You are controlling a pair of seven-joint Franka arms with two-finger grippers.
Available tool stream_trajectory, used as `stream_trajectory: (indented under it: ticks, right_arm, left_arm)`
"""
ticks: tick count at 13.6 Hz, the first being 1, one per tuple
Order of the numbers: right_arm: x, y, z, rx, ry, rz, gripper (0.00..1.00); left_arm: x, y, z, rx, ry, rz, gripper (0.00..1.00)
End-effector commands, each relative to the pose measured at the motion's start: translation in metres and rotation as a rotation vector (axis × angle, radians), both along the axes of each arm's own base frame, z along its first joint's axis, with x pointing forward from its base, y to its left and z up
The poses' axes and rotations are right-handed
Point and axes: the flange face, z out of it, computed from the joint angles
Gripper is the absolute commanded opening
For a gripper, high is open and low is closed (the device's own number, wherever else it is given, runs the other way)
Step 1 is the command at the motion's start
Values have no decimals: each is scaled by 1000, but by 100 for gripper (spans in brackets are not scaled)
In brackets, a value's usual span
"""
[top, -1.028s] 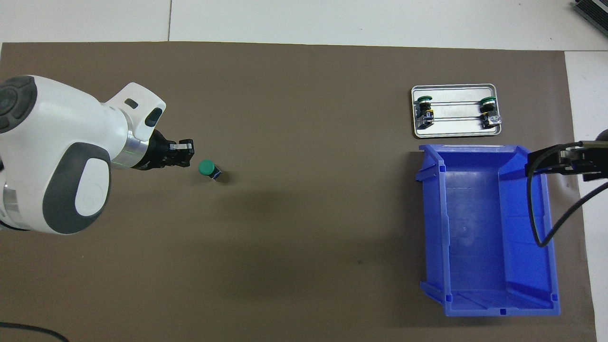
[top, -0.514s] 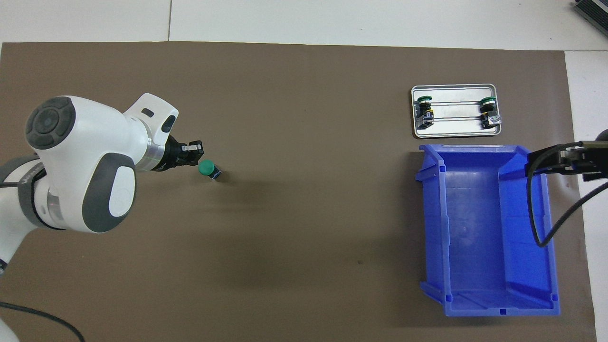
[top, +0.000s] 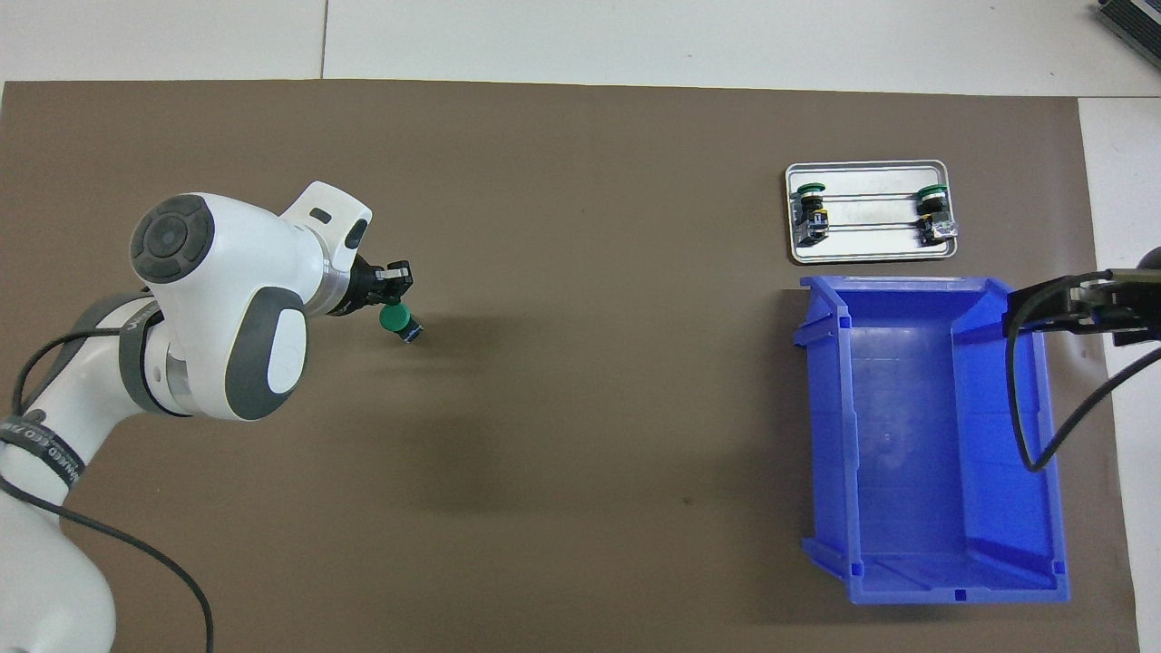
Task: Place and press button with both arms
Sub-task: 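Press down on the green button top with the left gripper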
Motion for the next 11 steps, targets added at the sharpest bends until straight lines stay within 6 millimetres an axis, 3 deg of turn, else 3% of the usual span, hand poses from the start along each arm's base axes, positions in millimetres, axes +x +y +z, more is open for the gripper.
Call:
stream_trajectory:
  ticks: [1,11]
  right_arm:
    - [-6,0,3,23,3,19,100]
    - [-6,0,2,23,4,19,100]
  left_arm:
    - [-2,-2,-3,22,-7,4,0]
    - [-10,-6,-11,57,-6,-38,0]
